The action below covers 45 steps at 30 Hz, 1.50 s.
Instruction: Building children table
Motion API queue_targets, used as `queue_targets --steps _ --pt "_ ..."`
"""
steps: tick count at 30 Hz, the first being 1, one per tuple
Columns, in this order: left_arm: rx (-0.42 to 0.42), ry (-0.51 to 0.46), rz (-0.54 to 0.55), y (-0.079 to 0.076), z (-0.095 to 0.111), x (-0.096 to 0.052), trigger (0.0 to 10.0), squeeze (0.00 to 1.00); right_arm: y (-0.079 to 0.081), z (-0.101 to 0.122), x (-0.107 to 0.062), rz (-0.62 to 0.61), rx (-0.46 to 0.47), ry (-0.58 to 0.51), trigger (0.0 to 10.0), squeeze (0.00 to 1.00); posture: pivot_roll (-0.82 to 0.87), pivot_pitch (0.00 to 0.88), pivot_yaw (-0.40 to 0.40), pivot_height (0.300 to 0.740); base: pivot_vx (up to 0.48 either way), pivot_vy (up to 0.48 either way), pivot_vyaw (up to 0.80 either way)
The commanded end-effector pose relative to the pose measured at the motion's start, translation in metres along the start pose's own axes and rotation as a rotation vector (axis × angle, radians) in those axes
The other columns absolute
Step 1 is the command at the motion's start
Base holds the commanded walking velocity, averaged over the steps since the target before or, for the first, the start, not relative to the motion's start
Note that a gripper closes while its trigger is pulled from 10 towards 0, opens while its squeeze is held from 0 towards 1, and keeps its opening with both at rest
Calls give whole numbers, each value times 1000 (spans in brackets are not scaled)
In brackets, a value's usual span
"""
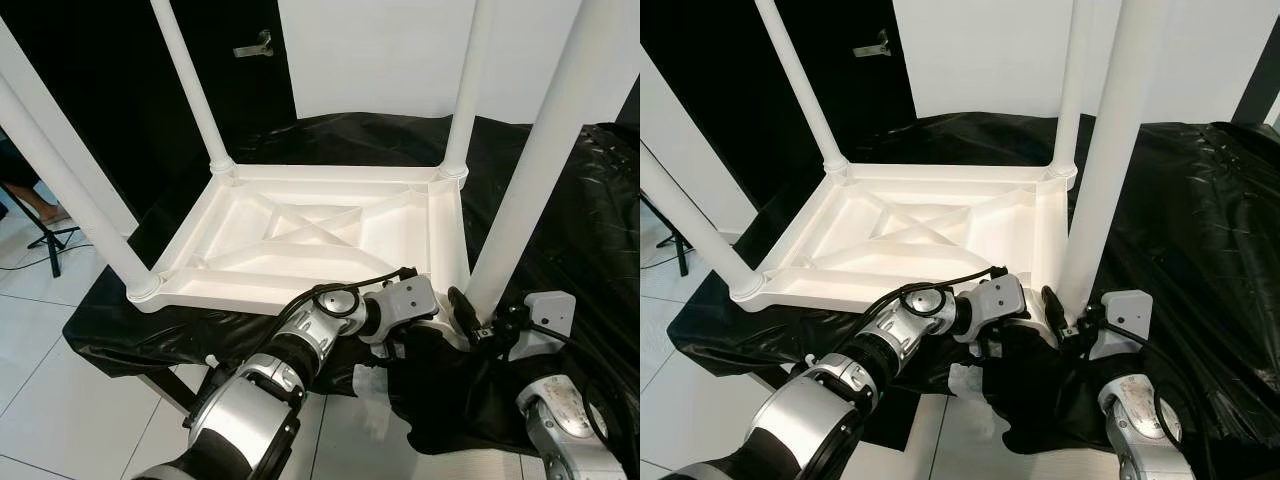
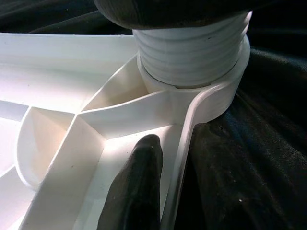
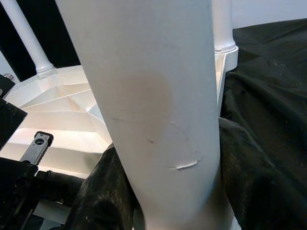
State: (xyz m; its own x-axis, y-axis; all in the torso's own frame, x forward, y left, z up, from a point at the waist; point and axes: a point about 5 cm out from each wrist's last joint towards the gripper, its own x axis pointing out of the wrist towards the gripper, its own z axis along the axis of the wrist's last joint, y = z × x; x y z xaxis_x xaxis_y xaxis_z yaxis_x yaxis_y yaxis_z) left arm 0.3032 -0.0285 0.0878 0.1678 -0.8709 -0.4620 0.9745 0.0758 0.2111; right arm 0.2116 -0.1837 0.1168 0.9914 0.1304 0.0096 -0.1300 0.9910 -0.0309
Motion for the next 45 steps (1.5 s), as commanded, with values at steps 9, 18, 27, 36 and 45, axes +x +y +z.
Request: queue_targets --steps 9,18,27,36,45 --pt "-77 182 258 -11 -42 3 10000 0 1 -5 -3 139 -74 24 10000 0 15 0 109 740 0 0 0" --pt "-79 181 259 -11 -41 4 10000 0 -22 13 8 223 -152 -17 10000 0 16 0 102 740 0 0 0" --pt "-82 181 264 -11 -41 4 10000 0 -24 13 8 335 -163 16 0 0 25 0 92 740 0 0 0" --pt "-85 178 270 -10 -41 4 10000 0 -15 7 3 381 63 69 0 0 26 0 92 740 0 0 0" --pt "-89 174 280 -8 -39 3 10000 0 -14 2 -3 -141 49 -57 0 0 34 0 83 740 0 0 0"
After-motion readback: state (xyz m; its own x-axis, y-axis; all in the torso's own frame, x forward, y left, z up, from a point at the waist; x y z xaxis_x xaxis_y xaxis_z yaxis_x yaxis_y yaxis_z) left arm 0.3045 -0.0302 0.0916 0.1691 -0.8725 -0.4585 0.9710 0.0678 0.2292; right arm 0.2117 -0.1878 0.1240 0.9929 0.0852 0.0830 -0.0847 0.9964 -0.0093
